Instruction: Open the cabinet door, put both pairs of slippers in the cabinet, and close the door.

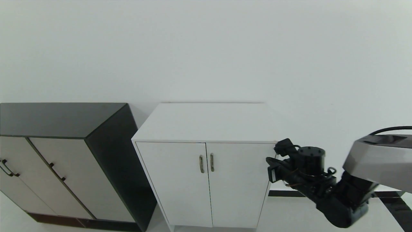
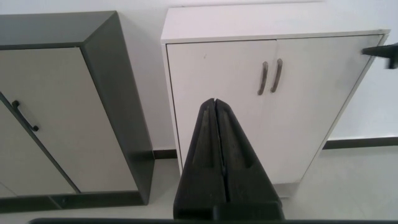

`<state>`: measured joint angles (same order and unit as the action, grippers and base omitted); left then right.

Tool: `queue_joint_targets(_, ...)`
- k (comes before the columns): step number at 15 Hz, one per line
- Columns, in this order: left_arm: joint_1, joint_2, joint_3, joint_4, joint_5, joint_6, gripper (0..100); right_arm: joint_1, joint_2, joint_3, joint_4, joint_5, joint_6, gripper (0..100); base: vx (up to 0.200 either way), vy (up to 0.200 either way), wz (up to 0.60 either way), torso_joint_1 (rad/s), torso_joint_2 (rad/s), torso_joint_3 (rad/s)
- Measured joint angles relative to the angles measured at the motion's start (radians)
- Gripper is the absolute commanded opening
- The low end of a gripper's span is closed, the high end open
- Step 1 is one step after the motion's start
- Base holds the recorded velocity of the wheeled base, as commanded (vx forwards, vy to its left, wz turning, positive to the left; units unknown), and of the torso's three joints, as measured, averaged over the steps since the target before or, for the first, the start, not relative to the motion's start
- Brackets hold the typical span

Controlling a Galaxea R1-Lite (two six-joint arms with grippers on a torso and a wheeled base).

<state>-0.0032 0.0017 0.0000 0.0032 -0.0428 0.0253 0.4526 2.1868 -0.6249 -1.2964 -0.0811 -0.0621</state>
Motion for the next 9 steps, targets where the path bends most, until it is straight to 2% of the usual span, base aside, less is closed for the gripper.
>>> queue_joint_targets(3, 0.000, 0.000, 0.000, 0.000, 0.000, 0.000, 0, -0.029, -0.222, 0.335, -0.016, -0.004, -0.006, 0, 0.000, 0.000, 0.00, 0.000, 0.00, 0.000)
queue_joint_targets(5, 0.000, 0.000, 0.000, 0.000, 0.000, -0.001, 0, -0.077, -0.339, 0.512, -0.020, -0.004, -0.005, 0, 0.000, 0.000, 0.00, 0.000, 0.00, 0.000)
queue_joint_targets(7, 0.000, 0.000, 0.000, 0.000, 0.000, -0.001, 0, -0.135, -0.447, 0.597, 0.050, -0.004, 0.006, 0, 0.000, 0.000, 0.00, 0.000, 0.00, 0.000)
queue_joint_targets(9, 0.000, 0.000, 0.000, 0.000, 0.000, -0.001, 0, -0.177, -0.556, 0.618, 0.188, -0.002, 0.009, 0, 0.000, 0.000, 0.00, 0.000, 0.00, 0.000)
